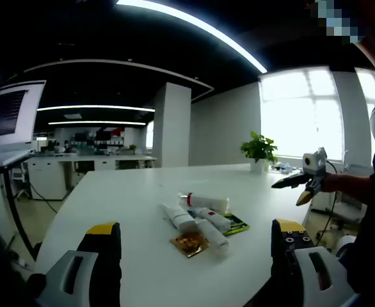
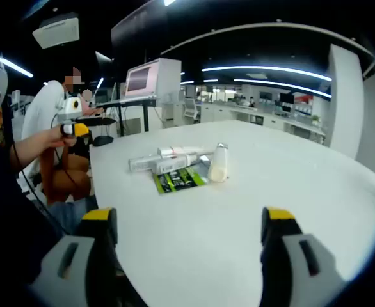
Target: Arrange the skincare products in the storage area until every visible bottle or jar stands upright without overlapping.
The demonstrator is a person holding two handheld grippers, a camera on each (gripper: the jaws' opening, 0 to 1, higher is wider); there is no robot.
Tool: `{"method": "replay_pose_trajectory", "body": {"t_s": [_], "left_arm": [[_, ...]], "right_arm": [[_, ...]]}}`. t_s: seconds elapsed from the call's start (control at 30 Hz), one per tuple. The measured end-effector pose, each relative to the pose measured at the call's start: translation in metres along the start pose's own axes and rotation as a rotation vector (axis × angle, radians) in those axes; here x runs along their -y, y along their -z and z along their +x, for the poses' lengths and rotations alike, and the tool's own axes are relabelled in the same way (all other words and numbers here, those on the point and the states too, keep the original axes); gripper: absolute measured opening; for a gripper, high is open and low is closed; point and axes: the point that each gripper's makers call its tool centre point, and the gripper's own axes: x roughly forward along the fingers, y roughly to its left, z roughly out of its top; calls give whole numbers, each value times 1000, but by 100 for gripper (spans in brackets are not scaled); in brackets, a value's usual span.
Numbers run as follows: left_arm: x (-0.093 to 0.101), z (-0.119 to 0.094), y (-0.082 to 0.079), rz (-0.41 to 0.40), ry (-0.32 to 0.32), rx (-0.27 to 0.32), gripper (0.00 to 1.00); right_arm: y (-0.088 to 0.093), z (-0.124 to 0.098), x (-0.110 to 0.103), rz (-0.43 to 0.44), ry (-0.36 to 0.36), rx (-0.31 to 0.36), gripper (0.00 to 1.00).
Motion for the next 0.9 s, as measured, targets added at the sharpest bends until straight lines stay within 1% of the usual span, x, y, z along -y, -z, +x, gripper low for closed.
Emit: {"method": "replay_pose_trajectory", "body": {"t_s": [0.5, 0.6, 0.7, 0.9], "left_arm": [[2, -1, 1, -2, -3, 1, 100], [2, 0, 1, -5, -2, 1, 100], [3, 0, 2, -3, 0, -3, 100], [1, -1, 2, -11, -1, 2, 100]], "right_arm": [[3, -2, 1, -5, 7, -12, 94], [3, -2, 1, 6, 3, -5, 94], [5, -2, 2, -9, 11, -20, 93], [4, -2, 1, -11, 8, -17, 93]]}}
